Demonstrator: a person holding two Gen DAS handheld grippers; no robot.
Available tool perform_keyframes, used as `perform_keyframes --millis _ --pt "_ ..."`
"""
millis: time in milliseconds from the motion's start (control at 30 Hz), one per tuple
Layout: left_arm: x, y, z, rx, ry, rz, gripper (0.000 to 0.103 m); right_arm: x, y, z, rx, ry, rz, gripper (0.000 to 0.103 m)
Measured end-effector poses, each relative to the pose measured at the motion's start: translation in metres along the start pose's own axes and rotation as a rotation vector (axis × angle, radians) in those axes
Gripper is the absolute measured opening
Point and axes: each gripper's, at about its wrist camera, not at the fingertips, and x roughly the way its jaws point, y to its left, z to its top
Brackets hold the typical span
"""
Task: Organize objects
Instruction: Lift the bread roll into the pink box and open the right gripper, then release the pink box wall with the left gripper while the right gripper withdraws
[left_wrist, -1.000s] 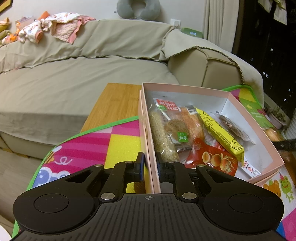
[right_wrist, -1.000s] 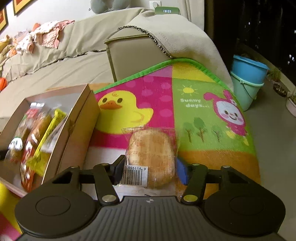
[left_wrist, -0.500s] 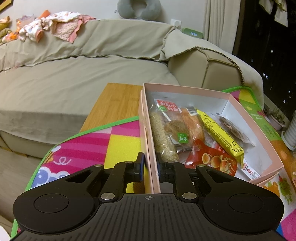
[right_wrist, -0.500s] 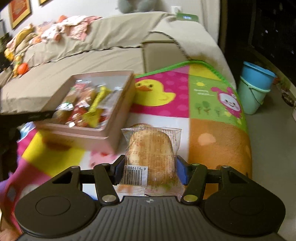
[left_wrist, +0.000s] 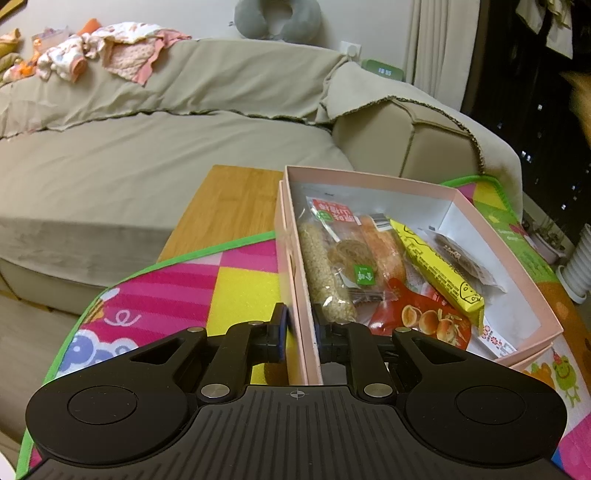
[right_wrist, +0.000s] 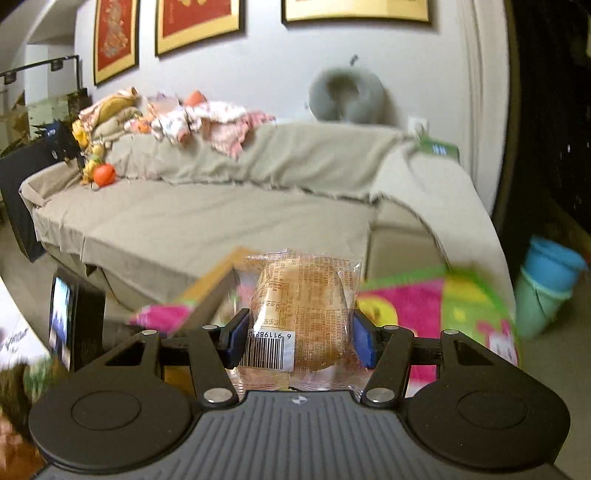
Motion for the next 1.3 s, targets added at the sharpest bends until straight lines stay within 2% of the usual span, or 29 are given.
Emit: perform_keyframes --millis 100,233,400,600,700,833,967,1000,1067,1133,1200,1300 --pt "0.000 0.001 0.000 0.000 -0.002 -0.005 0.016 0.031 0.001 0.022 0.027 0.005 0.022 0.056" --pt "0.001 0.001 -0.001 0.004 -0.004 -0.010 0.017 0.083 -0.004 0.034 0.088 0.058 0.028 0.056" --pt "0.001 0.001 -0.001 0.005 -0.006 -0.014 0.017 0.139 -0.004 0.024 0.144 0.131 -0.011 0.056" --pt "0.001 0.001 -0.002 0.005 -0.007 -0.014 0.017 0.165 -0.002 0.008 0.179 0.189 -0.016 0.057" --pt "0.001 0.001 -0.002 0.005 -0.006 -0.014 0.017 0.166 -0.003 0.005 0.184 0.191 -0.015 0.058" --pt "0.001 0.001 -0.002 0.005 -0.007 -0.014 0.017 0.163 -0.006 0.004 0.184 0.186 -0.015 0.064" --pt "0.001 0.001 -0.002 0.007 -0.006 -0.014 0.017 0.153 -0.011 -0.003 0.177 0.184 -0.009 0.065" --pt "0.001 0.001 -0.002 0.009 -0.007 -0.016 0.017 0.147 -0.012 -0.006 0.163 0.180 -0.008 0.066" --pt "0.002 0.001 -0.002 0.011 -0.008 -0.019 0.017 0.129 -0.013 -0.016 0.111 0.159 -0.002 0.077" --pt "0.002 0.000 -0.001 0.013 -0.008 -0.016 0.017 0.105 -0.013 -0.028 0.060 0.132 0.037 0.084" --pt "0.003 -0.002 -0.001 0.019 -0.009 -0.004 0.016 0.080 -0.017 -0.043 0.017 0.118 0.061 0.085" --pt "0.005 -0.013 0.000 0.044 -0.009 0.017 0.015 0.051 -0.020 -0.071 -0.023 0.113 0.046 0.085"
